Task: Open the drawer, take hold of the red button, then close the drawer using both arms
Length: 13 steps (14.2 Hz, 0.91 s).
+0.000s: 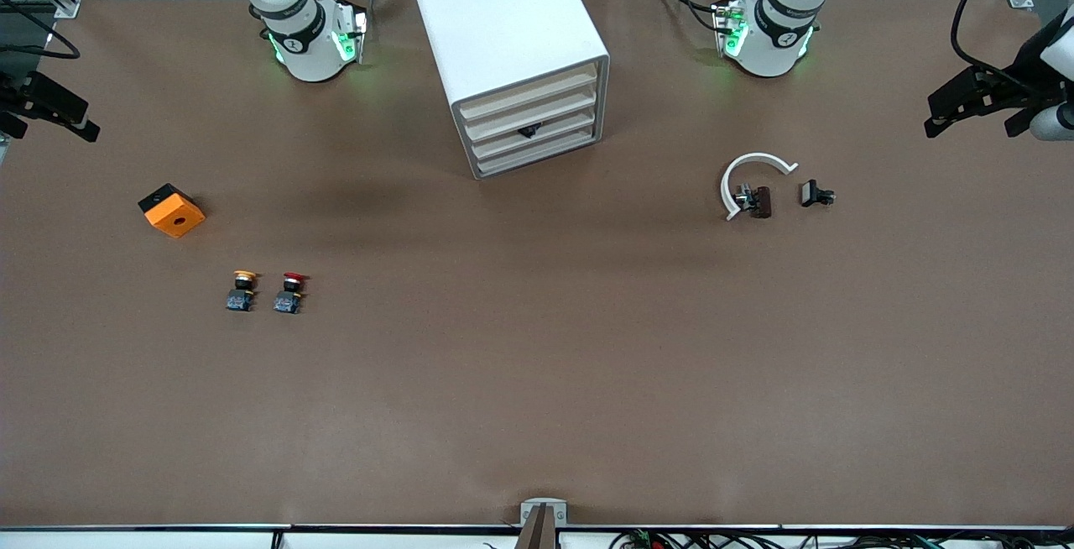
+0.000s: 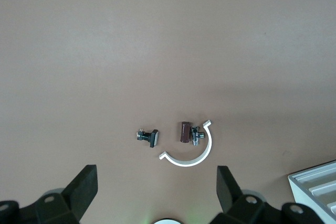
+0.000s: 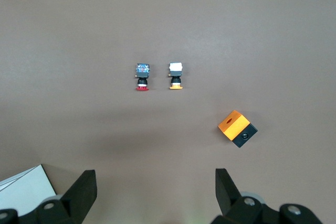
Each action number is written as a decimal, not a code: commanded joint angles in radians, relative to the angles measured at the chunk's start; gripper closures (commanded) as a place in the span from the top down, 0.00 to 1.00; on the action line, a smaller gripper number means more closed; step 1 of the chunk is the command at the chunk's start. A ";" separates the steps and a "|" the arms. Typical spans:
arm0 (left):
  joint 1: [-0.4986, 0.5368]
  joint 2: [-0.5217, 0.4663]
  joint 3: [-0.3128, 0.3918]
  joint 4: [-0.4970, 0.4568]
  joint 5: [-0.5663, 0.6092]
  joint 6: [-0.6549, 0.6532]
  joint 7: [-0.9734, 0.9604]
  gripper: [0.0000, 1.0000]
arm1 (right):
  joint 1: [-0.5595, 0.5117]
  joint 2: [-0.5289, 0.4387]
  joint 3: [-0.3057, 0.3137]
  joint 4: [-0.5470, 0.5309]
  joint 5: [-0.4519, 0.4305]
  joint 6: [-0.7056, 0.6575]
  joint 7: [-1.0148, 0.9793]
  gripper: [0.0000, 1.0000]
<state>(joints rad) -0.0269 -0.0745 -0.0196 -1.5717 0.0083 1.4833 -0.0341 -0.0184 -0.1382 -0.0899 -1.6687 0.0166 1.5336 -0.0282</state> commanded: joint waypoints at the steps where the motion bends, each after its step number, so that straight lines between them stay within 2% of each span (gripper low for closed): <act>1: -0.007 0.013 0.001 0.024 0.016 -0.004 0.007 1.00 | 0.003 -0.031 0.001 -0.026 0.008 0.000 0.016 1.00; 13: -0.016 0.016 -0.016 0.022 0.016 -0.050 -0.082 1.00 | 0.018 -0.031 -0.001 -0.026 0.006 -0.006 0.014 1.00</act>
<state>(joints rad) -0.0349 -0.0663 -0.0309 -1.5710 0.0084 1.4566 -0.1003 -0.0036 -0.1398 -0.0878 -1.6692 0.0171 1.5280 -0.0282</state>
